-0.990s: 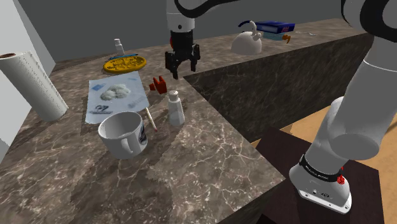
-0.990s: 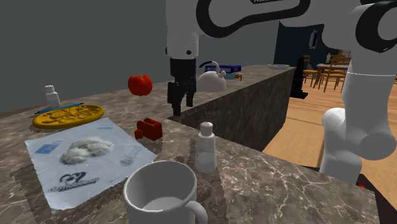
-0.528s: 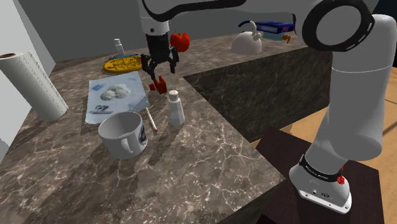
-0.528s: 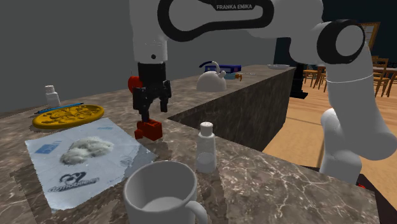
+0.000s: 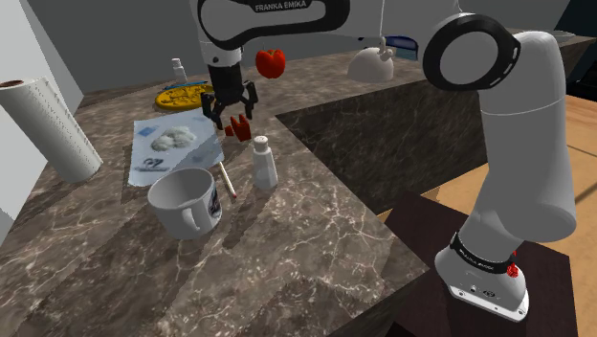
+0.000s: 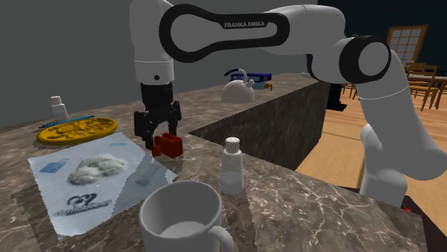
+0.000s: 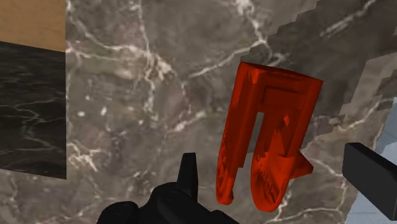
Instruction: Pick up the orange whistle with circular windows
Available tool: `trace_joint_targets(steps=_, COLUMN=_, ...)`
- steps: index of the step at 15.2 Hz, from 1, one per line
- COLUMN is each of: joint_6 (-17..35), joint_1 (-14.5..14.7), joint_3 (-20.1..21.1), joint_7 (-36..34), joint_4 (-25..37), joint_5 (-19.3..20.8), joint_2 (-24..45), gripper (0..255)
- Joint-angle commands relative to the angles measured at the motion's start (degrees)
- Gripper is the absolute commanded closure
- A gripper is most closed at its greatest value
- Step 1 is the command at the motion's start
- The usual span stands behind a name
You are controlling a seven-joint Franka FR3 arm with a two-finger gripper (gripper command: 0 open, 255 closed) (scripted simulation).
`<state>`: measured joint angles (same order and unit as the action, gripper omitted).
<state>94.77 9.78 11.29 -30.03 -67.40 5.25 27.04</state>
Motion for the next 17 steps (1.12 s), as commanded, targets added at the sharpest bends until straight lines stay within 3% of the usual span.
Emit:
trace_joint_targets(steps=1, joint_6=1.7, joint_1=-0.1, joint_3=0.0, joint_7=-0.1, joint_4=-2.0, joint_5=0.0, joint_2=-0.3, gripper=0)
trace_joint_targets(steps=3, joint_6=2.2, joint_1=-0.2, joint_3=0.0, joint_7=-0.1, joint_4=-2.6, joint_5=-0.1, joint_2=-0.4, gripper=0)
trace_joint_targets(steps=4, joint_6=2.4, joint_1=-0.2, joint_3=0.0, joint_7=0.0, joint_4=-2.9, joint_5=-0.1, joint_2=-0.5, gripper=255)
trace_joint_targets(steps=13, joint_6=2.2, joint_1=-0.2, joint_3=0.0, joint_7=-0.1, joint_4=-2.6, joint_5=-0.1, joint_2=-0.4, gripper=255)
trace_joint_targets(steps=17, joint_6=-1.3, joint_1=0.1, joint_3=0.0, joint_7=0.0, joint_4=1.7, joint_5=0.1, joint_2=0.3, gripper=255)
